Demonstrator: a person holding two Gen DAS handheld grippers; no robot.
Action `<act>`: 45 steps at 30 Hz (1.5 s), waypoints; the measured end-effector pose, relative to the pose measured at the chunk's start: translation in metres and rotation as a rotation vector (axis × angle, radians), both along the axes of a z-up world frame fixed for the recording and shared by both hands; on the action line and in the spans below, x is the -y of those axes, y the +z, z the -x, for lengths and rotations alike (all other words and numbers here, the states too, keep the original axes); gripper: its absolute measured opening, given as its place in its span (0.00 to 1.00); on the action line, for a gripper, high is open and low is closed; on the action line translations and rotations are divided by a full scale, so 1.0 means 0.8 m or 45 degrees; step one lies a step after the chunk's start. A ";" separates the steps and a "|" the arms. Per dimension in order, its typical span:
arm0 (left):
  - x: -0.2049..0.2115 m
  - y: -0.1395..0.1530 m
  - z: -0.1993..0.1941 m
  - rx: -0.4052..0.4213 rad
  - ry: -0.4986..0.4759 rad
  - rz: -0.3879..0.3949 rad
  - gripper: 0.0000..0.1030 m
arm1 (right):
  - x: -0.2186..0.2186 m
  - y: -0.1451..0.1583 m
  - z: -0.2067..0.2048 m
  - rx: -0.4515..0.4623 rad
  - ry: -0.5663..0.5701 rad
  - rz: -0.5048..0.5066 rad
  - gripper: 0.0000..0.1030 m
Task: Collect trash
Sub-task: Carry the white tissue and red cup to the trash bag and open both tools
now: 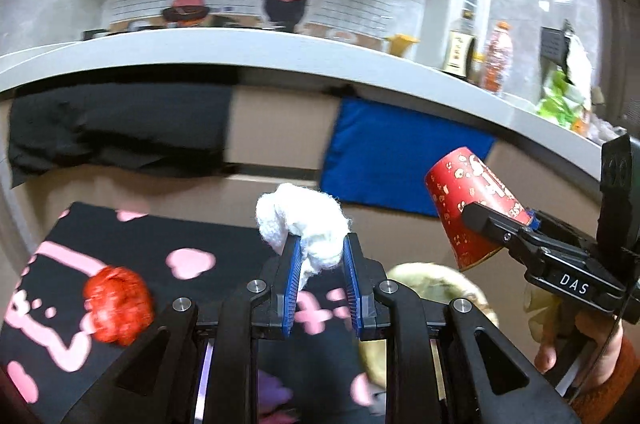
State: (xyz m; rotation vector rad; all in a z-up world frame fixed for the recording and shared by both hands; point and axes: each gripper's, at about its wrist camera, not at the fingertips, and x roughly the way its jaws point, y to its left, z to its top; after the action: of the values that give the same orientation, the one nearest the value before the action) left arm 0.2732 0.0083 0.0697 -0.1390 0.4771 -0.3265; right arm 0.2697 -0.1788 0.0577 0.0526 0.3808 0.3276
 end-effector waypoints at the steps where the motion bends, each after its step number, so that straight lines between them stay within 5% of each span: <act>1: 0.009 0.002 -0.003 0.001 -0.018 -0.002 0.21 | 0.012 0.001 0.002 -0.006 -0.018 -0.011 0.55; 11: 0.096 0.015 -0.009 0.011 -0.149 -0.024 0.21 | 0.111 -0.010 0.022 -0.022 -0.172 -0.065 0.56; 21: 0.165 -0.001 -0.024 -0.016 -0.258 -0.031 0.21 | 0.152 -0.025 0.024 -0.031 -0.229 -0.096 0.56; 45: 0.209 -0.080 -0.037 -0.199 -0.361 -0.007 0.21 | 0.188 -0.079 0.009 -0.165 -0.252 -0.182 0.57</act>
State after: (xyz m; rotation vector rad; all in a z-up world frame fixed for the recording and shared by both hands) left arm 0.3024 -0.1586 0.0055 -0.0919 0.6542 -0.5947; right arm 0.2625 -0.3292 -0.0054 0.2508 0.4760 0.1554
